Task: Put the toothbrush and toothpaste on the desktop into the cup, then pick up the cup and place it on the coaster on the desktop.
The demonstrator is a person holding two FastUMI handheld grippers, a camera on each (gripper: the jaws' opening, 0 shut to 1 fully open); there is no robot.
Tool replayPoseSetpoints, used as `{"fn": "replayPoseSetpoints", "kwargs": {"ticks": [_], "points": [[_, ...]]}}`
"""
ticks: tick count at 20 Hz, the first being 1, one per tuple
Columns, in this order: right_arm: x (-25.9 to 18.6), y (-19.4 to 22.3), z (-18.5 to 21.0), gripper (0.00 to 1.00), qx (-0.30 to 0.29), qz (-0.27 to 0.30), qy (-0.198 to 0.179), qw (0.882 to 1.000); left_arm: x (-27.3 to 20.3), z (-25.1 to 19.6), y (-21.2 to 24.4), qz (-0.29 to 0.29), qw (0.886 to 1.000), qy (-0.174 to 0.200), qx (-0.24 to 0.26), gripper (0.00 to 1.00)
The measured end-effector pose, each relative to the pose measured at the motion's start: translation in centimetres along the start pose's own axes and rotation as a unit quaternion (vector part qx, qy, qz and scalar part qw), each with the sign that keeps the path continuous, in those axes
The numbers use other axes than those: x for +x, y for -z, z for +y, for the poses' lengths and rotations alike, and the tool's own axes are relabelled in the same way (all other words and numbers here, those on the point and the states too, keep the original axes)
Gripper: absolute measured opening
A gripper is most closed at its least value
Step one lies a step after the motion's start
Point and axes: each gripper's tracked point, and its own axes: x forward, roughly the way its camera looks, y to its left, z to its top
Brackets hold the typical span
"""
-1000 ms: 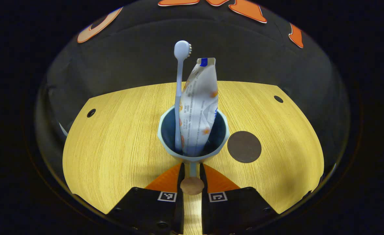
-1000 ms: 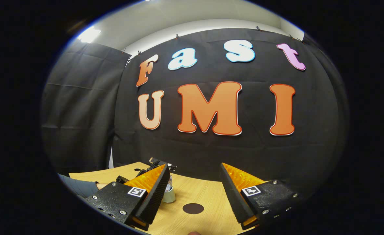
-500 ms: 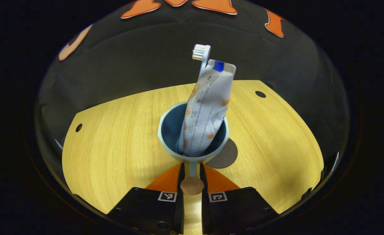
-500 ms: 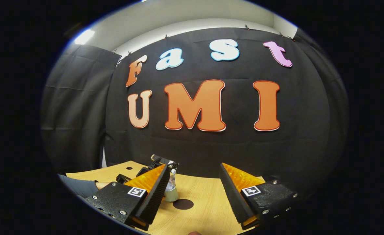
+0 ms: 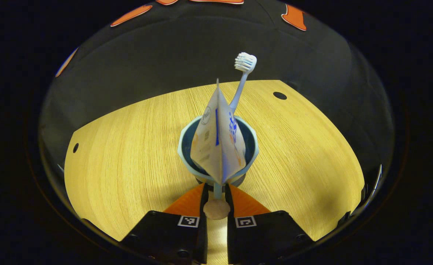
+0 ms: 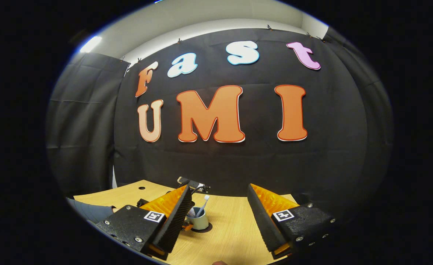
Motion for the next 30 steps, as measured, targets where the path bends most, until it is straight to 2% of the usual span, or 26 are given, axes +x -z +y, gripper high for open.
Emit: {"fn": "replayPoseSetpoints", "kwargs": {"ticks": [5, 8, 9, 10, 11, 12, 14, 18, 22, 27, 28, 29, 30], "points": [[0.4, 0.8, -0.5, 0.92, 0.01, 0.008, 0.001, 1.0, 0.1, 0.0, 0.1, 0.01, 1.0, -0.001, 0.017, 0.21], [0.7, 1.6, -0.4, 0.92, 0.013, 0.018, 0.002, 1.0, 0.0, -0.2, -0.2, 0.001, 1.0, 0.008, 0.021, 0.29], [0.8, 1.7, -0.4, 0.96, 0.012, 0.02, 0.003, 1.0, -0.6, -0.3, -0.7, -0.006, 1.0, 0.01, 0.019, 0.38], [0.9, 1.7, -0.3, 0.96, 0.013, 0.022, 0.004, 1.0, -0.9, -0.2, -0.9, -0.013, 1.0, 0.009, 0.02, 0.6], [1.0, 1.6, 0.1, 0.92, 0.014, 0.022, 0.003, 1.0, -1.2, -0.2, -1.2, -0.02, 0.999, 0.008, 0.024, 0.7], [1.1, 1.6, 0.3, 0.92, 0.012, 0.022, 0.003, 1.0, -1.6, -0.1, -1.6, -0.03, 0.999, 0.004, 0.029, 0.81], [1.3, 1.5, 0.6, 0.91, 0.002, 0.018, 0.009, 1.0, -2.7, -0.3, -1.8, -0.054, 0.998, 0.002, 0.031, 0.9], [1.6, 0.8, 1.8, 0.92, -0.014, -0.006, 0.02, 1.0, -3.3, -0.3, -2.6, -0.116, 0.992, -0.02, 0.041, 0.99], [2.2, 0.3, 3.4, 0.92, -0.019, -0.035, 0.033, 0.999, -4.0, 0.2, -4.6, -0.193, 0.979, -0.056, 0.028, 0.99], [2.2, -0.5, 6.0, 0.92, -0.036, -0.068, 0.043, 0.996, -4.4, 0.7, -6.5, -0.296, 0.949, -0.113, 0.009, 0.98], [2.2, -0.6, 6.7, 0.96, -0.036, -0.071, 0.042, 0.996, -4.1, 1.1, -6.7, -0.316, 0.941, -0.122, 0.006, 0.98], [2.3, -0.5, 7.4, 0.92, -0.035, -0.073, 0.039, 0.996, -4.0, 1.3, -7.0, -0.336, 0.933, -0.128, 0.002, 0.98], [2.5, -0.2, 8.2, 0.92, -0.036, -0.073, 0.034, 0.996, -3.8, 1.6, -7.0, -0.352, 0.927, -0.133, -0.001, 0.98]]}}
